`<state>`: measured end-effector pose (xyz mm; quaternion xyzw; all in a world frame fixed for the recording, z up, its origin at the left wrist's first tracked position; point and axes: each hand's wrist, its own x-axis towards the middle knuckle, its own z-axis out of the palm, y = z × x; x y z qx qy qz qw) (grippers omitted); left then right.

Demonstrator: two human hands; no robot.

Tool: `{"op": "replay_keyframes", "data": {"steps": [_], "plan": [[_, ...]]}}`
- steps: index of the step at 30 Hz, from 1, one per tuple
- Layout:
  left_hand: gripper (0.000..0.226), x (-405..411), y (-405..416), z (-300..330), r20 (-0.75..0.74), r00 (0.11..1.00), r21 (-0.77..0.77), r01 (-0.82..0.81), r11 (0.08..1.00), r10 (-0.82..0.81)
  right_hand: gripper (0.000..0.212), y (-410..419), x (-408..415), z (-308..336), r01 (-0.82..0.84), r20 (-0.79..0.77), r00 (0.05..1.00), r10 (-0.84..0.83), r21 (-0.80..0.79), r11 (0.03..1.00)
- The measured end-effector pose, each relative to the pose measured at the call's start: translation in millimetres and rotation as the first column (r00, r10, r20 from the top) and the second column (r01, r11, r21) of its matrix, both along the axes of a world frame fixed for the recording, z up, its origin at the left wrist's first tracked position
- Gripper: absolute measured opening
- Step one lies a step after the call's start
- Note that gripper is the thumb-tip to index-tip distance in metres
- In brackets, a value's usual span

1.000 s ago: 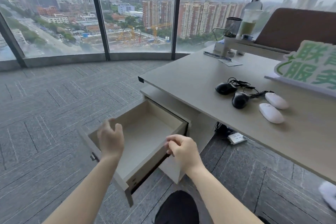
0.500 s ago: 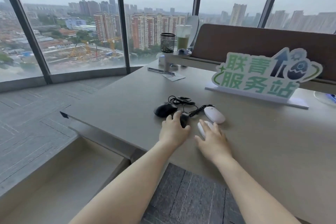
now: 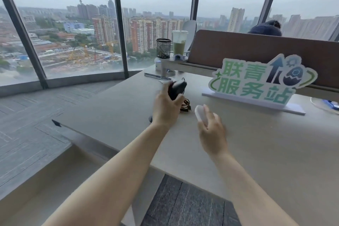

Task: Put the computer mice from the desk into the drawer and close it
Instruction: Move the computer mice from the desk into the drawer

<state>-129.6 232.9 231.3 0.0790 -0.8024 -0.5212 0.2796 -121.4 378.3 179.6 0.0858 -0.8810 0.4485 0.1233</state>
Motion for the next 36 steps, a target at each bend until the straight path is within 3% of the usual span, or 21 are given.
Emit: {"op": "replay_keyframes", "data": {"steps": [5,10,15,19,22,26,29,33,36], "plan": [[0.047,64.4,-54.4,72.5,-0.210,0.973,0.004,-0.098,0.995,0.097,0.060,-39.0,47.4,44.5,-0.178,-0.059,0.984,0.168,-0.246,0.953],[0.045,145.9,-125.8,50.7,-0.178,0.961,-0.090,-0.229,0.969,0.211,0.060,-111.0,100.9,40.6,-0.375,-0.036,0.922,0.386,-0.331,0.866],[0.046,205.3,-185.8,-33.6,0.008,0.928,-0.150,-0.368,0.918,0.373,0.058,-190.2,138.3,-14.6,-0.496,0.173,0.836,0.522,-0.172,0.851],[0.048,228.5,-225.8,-118.5,0.249,0.869,-0.157,-0.400,0.903,0.428,0.060,-245.3,145.5,-75.8,-0.532,0.406,0.780,0.476,0.032,0.846],[0.056,229.4,-246.2,-169.9,0.472,0.769,-0.145,-0.414,0.899,0.430,0.064,-277.5,142.8,-116.4,-0.570,0.496,0.758,0.423,0.190,0.799],[0.058,225.3,-266.3,-224.4,0.657,0.609,-0.243,-0.387,0.889,0.445,0.060,-308.3,133.8,-150.6,-0.626,0.548,0.763,0.343,0.496,0.601],[0.053,225.1,-274.8,-250.6,0.749,0.491,-0.308,-0.335,0.891,0.444,0.062,-326.6,131.5,-168.5,-0.638,0.575,0.767,0.285,0.637,0.432],[0.057,221.2,-281.9,-272.5,0.793,0.430,-0.340,-0.276,0.899,0.432,0.066,-340.6,127.9,-185.3,-0.658,0.608,0.753,0.252,0.693,0.293],[0.062,217.4,-280.5,-272.4,0.788,0.430,-0.353,-0.270,0.896,0.441,0.069,-338.2,124.6,-185.0,-0.681,0.636,0.732,0.245,0.675,0.284]]}}
